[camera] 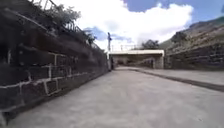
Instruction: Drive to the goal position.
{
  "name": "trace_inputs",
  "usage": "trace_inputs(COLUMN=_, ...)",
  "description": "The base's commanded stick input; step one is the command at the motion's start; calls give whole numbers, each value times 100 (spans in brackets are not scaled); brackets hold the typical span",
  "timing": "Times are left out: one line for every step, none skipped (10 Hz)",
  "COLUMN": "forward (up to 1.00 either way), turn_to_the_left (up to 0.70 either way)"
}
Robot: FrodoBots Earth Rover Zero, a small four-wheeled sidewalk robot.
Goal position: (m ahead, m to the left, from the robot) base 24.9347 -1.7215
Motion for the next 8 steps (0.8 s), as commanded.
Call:
trace_inputs(forward=70, turn_to_the_left=0)
trace_inputs(forward=70, turn_to_the_left=0)
trace_inputs(forward=70, turn_to_the_left=0)
trace_inputs(forward=70, turn_to_the_left=0)
trace_inputs(forward=70, turn_to_the_left=0)
trace_inputs(forward=70, turn_to_the_left=0)
trace_inputs(forward=70, turn_to_the_left=0)
trace_inputs(forward=70, turn_to_the_left=0)
